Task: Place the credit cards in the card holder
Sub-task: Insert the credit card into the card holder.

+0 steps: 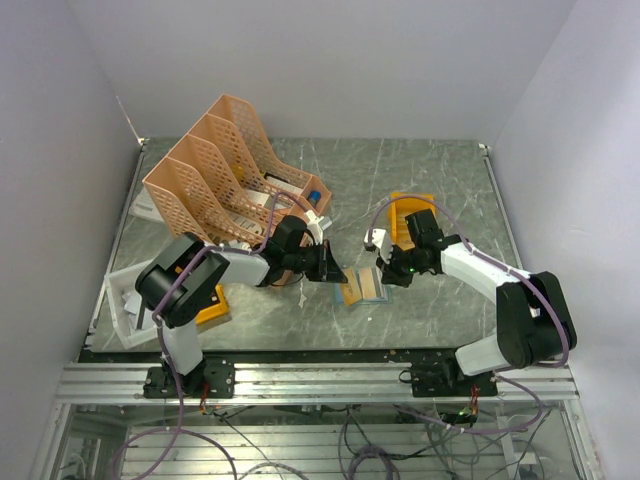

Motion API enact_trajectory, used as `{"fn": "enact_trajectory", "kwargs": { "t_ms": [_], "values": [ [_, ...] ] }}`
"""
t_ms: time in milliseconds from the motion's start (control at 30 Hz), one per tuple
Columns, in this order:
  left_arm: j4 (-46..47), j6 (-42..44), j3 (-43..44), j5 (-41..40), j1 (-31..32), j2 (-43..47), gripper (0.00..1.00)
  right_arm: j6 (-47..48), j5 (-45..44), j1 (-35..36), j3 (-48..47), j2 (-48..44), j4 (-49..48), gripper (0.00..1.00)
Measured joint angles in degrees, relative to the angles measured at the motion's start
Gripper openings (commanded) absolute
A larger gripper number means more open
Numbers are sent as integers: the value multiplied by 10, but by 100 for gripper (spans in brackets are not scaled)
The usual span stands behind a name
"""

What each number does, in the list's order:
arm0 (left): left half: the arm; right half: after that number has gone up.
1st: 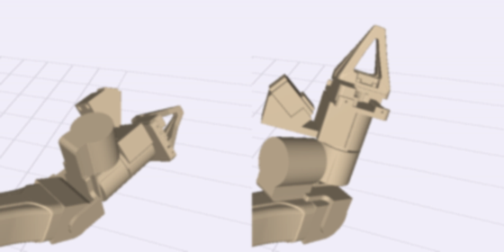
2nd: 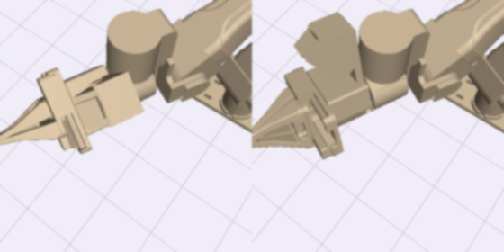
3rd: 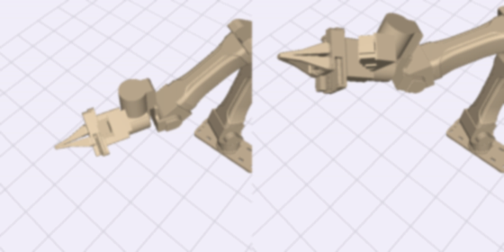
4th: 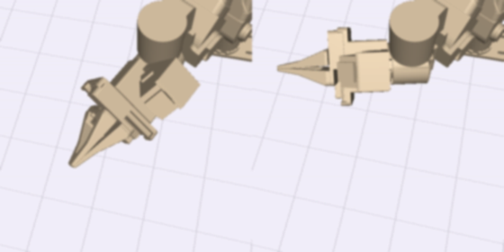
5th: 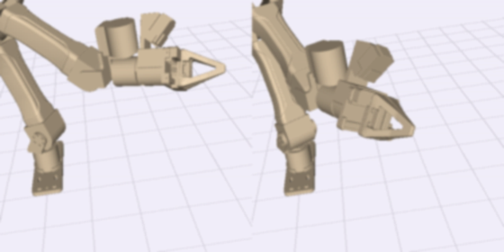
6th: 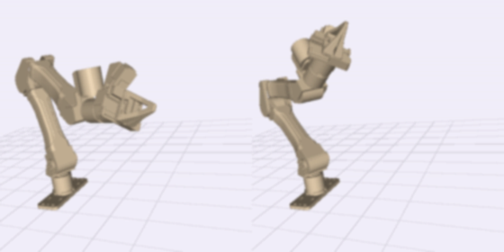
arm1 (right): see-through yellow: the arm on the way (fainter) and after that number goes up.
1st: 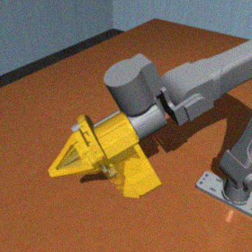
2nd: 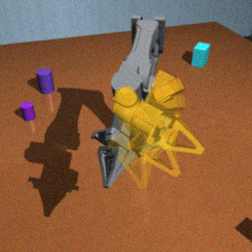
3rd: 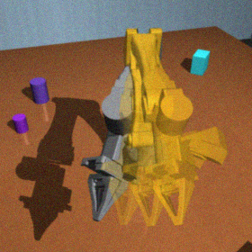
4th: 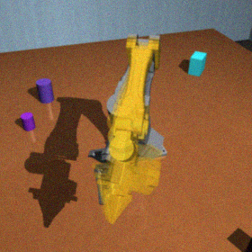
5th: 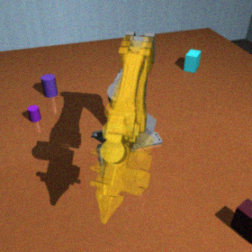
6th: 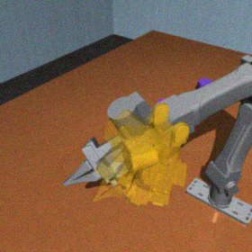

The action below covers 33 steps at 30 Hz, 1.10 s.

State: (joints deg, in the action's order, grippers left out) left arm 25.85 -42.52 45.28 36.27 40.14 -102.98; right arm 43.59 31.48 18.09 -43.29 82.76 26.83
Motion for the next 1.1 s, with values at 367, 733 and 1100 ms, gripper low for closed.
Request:
{"fn": "enact_trajectory", "kwargs": {
  "t_ms": [367,733,1100],
  "values": [
    [38,-24,0,0,0,-24,7,0,-13,0,0,7,2,0],
    [47,-34,1,0,0,-37,7,0,-15,4,0,7,5,0],
    [-4,-25,33,-3,0,-52,7,0,-16,4,0,8,6,0]
  ]
}}
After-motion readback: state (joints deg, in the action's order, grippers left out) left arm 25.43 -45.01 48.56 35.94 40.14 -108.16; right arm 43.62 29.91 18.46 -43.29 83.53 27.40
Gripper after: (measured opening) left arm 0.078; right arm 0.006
